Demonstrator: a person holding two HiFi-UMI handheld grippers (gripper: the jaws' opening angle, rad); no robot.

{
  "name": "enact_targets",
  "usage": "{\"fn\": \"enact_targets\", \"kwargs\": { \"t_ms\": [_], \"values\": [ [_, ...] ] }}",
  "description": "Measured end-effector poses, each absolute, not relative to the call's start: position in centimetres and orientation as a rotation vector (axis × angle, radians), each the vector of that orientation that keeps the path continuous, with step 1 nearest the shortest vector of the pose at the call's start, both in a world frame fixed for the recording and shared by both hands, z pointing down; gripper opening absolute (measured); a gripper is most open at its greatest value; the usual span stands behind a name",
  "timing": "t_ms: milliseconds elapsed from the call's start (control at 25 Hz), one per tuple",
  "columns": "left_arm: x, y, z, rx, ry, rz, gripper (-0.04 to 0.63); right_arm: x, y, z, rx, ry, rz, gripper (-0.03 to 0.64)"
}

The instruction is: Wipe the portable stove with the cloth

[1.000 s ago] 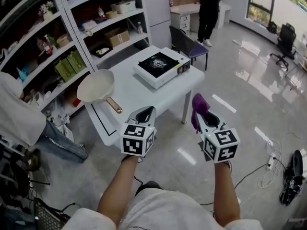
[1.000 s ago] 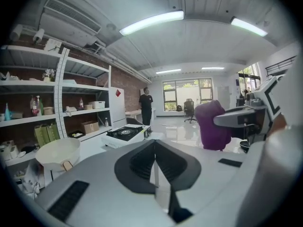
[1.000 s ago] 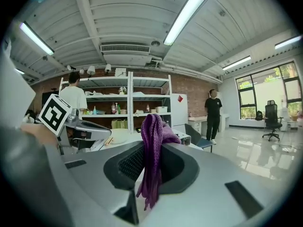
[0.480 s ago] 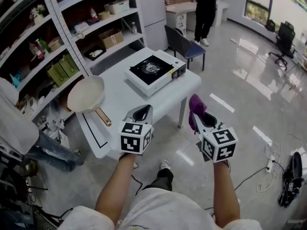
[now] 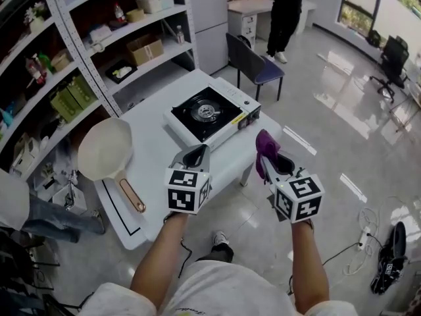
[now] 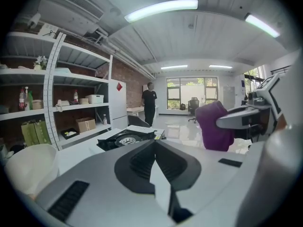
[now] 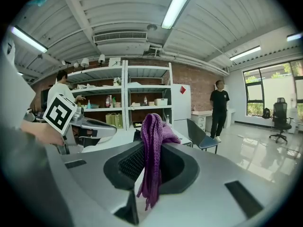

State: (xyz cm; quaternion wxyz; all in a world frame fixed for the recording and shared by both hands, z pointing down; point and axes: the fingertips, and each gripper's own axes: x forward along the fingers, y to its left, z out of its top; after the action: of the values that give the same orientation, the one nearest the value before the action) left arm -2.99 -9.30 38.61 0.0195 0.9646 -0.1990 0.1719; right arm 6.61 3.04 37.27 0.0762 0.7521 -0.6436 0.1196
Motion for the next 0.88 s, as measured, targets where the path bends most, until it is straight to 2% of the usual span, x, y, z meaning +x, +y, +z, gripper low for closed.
{"fn": "enact_targets", "kwargs": {
  "t_ms": [320,880],
  "values": [
    [0.6,-15.6,39.5,2.968,-0.638,0.529,0.003,11.0,-3.9,37.7,2.218,-1.924,0.383,0.06],
    [2.5,-22.1,41.0,2.91,-0.683,0.518,0.002,15.2,-10.9,37.3,2.137,-1.939,0.348,0.06]
  ]
}}
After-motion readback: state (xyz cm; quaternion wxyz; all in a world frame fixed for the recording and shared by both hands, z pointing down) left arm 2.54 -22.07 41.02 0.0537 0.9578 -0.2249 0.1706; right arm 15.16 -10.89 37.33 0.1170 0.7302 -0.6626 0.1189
